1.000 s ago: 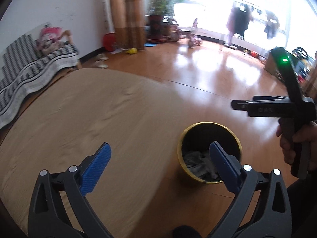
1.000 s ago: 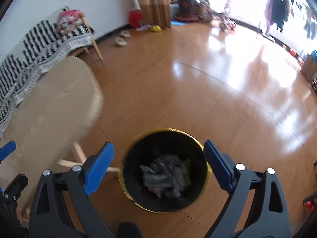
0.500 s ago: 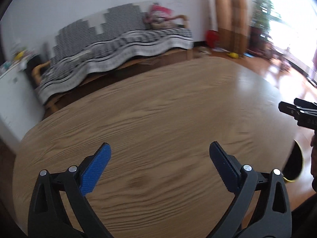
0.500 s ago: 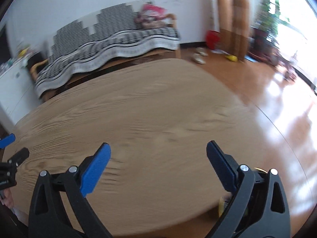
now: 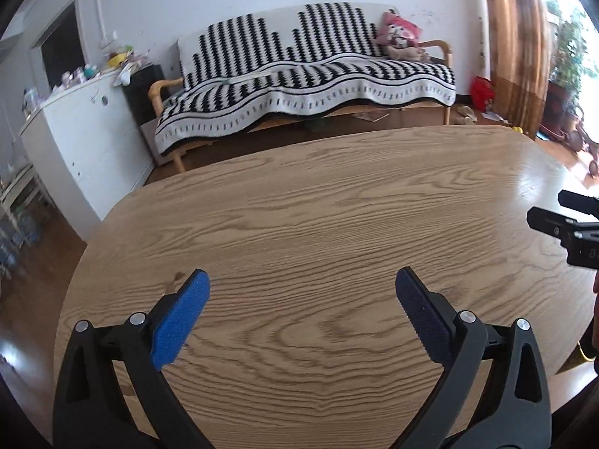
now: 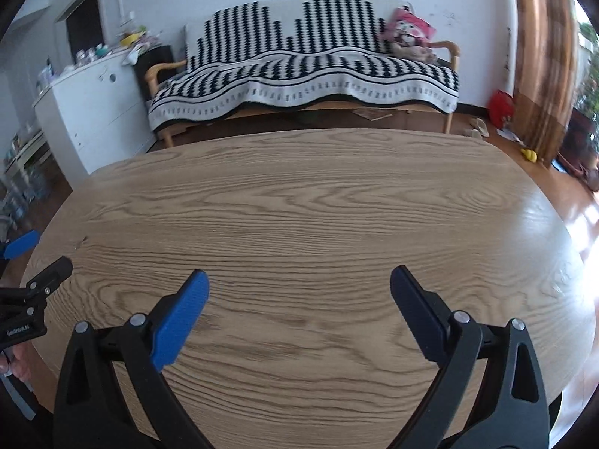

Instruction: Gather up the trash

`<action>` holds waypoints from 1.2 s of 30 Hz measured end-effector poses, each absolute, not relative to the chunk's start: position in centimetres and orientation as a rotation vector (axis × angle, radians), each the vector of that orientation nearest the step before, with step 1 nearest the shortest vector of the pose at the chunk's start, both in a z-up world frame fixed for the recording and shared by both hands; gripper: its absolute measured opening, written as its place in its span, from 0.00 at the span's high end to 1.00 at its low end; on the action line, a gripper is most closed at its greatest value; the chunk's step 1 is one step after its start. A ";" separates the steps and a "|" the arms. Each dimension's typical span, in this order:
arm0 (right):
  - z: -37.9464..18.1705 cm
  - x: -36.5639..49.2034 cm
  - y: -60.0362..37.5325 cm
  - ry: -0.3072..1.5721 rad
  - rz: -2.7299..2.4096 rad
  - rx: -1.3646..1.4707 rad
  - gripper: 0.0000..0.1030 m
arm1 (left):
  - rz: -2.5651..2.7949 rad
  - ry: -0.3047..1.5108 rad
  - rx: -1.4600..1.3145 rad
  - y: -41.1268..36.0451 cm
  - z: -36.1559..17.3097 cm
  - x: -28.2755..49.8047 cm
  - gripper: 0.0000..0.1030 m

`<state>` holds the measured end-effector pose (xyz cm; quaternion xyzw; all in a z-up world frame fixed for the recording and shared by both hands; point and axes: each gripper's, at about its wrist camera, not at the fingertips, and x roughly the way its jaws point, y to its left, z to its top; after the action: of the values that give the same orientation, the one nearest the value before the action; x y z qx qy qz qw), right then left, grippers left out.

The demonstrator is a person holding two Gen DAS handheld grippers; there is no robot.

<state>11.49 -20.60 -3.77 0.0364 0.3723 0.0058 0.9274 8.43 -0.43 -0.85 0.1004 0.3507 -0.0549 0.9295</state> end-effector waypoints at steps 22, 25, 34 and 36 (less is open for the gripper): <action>-5.3 12.7 -20.2 0.792 0.005 0.052 0.08 | -0.122 0.728 0.183 0.1 -1.2 10.0 0.06; -5.2 12.7 -20.5 0.794 0.002 0.058 0.07 | -0.122 0.731 0.186 0.0 -1.4 9.9 0.06; -5.2 12.7 -20.9 0.793 -0.006 0.065 0.07 | -0.119 0.734 0.185 -0.1 -1.5 9.9 0.06; -5.2 12.6 -21.1 0.793 -0.007 0.066 0.07 | -0.119 0.734 0.186 -0.1 -1.5 9.7 0.06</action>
<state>12.63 -21.14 -5.19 0.0321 0.3860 -0.0032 0.9219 9.72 -0.08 -1.54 0.0907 0.3580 -0.0583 0.9275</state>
